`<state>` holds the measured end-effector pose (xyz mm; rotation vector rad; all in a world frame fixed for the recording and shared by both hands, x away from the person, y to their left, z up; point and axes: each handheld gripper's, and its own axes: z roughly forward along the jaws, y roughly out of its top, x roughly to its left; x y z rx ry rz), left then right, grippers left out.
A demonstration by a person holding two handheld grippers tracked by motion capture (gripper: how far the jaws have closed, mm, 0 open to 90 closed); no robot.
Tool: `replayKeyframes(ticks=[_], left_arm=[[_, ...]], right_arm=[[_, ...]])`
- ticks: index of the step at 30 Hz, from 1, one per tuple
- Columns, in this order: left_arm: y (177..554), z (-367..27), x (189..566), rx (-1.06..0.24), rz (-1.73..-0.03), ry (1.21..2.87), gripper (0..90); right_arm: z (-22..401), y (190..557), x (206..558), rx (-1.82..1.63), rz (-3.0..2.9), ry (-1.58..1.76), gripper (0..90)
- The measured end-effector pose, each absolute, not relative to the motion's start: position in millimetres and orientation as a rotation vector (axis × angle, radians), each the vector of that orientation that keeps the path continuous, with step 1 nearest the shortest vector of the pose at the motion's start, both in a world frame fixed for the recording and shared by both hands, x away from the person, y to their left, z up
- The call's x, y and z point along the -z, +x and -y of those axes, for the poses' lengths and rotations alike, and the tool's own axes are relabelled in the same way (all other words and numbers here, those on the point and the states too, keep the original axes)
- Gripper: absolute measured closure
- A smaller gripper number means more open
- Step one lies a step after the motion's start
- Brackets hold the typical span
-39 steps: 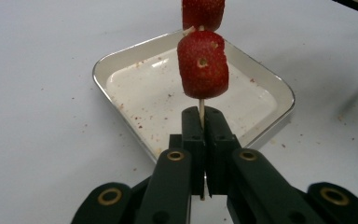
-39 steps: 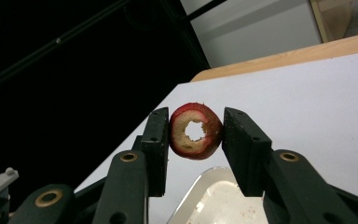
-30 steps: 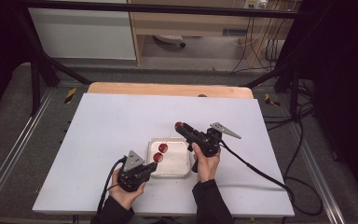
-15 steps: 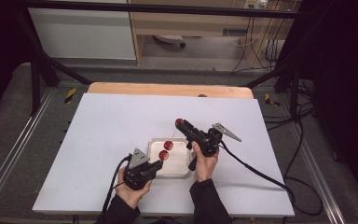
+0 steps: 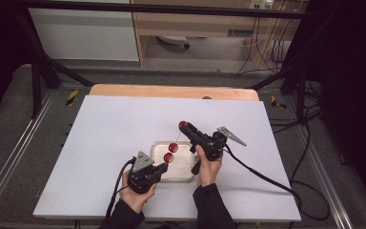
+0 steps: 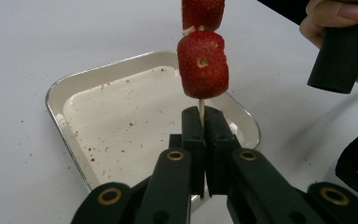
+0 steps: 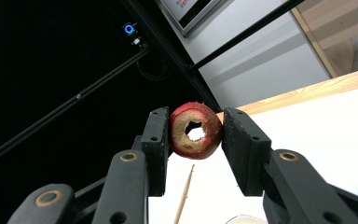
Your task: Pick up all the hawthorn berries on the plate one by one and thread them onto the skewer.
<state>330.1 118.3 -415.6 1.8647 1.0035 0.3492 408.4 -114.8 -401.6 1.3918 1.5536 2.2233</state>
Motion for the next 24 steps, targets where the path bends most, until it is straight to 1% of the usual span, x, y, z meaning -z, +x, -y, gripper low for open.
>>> replayKeyframes(ticks=[12, 24], left_arm=[[329.9, -116.9, 414.8, -0.354, -1.003, 1.858, 87.8], [332.6, -111.1, 411.4, -0.343, -1.023, 1.81, 87.8]], right_arm=[[113.5, 407.8, 403.2, -2.223, -1.559, 1.394, 62.5], [109.8, 405.0, 407.7, -2.243, -1.575, 1.408, 62.5]])
